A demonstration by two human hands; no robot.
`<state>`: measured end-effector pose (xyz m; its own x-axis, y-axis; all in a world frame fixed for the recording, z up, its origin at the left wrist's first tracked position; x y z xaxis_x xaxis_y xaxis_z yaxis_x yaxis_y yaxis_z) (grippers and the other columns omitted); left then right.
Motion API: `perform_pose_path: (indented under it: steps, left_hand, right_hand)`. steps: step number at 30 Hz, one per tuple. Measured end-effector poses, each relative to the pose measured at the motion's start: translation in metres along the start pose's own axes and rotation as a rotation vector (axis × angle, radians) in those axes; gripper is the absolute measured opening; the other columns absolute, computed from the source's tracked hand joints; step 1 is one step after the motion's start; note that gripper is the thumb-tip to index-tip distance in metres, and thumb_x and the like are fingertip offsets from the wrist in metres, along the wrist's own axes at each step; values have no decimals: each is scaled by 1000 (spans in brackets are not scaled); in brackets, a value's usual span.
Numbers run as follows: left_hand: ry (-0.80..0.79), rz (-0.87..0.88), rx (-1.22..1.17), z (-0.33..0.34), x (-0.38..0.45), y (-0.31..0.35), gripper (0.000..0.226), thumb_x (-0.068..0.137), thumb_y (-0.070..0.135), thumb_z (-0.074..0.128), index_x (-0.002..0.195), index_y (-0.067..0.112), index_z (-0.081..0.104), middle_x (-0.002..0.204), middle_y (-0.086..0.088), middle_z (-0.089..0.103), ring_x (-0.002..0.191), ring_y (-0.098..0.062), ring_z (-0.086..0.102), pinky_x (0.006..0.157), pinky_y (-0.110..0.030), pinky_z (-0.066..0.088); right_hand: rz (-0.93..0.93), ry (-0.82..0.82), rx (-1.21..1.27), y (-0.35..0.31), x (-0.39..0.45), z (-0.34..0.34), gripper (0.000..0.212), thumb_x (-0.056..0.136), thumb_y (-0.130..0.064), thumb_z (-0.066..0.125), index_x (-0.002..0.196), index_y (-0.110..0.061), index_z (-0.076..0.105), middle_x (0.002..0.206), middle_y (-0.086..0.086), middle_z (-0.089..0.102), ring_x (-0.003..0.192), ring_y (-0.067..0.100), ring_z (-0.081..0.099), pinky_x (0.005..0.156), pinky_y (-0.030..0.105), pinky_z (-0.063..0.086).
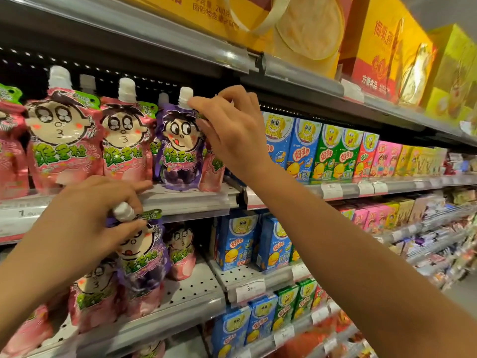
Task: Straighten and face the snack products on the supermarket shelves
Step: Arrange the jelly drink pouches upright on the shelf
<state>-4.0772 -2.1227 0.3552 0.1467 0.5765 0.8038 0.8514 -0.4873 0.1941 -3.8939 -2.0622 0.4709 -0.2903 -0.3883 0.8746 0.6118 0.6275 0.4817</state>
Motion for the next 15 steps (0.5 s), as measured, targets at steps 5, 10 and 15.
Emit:
perform_pose_path:
  steps: [5, 10, 15]
  left_hand:
    - [21, 12, -70, 2, 0, -4, 19, 71, 51, 69, 83, 45, 55, 123, 34, 60, 106, -15, 60, 86, -51, 50]
    - [0, 9, -92, 4, 0, -8, 17, 70, 57, 66, 80, 48, 56, 127, 38, 59, 110, -12, 59, 89, -51, 48]
    - [-13, 2, -122, 7, 0, -15, 19, 70, 57, 66, 83, 47, 56, 129, 30, 60, 111, -18, 61, 90, -56, 48]
  right_hand:
    - [110, 15, 100, 0, 4, -7, 17, 91, -4, 70, 108, -3, 75, 85, 5, 70, 75, 25, 59, 59, 39, 48]
    - [346, 9, 204, 15, 10, -10, 29, 86, 2, 72, 115, 0, 69, 92, 7, 68, 82, 21, 63, 70, 40, 54]
    - [506, 90, 317, 23, 12, -34, 24, 88, 1, 71, 112, -1, 68, 92, 5, 67, 85, 24, 64, 74, 43, 55]
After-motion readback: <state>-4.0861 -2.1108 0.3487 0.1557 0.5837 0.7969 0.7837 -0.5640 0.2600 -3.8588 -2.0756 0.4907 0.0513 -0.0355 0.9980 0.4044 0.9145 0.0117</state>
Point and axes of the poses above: each hand's wrist, its own x-axis towards the middle knuckle, its own z-axis out of the palm, y = z × x, the point moved 8 cm from there along x, towards the middle knuckle
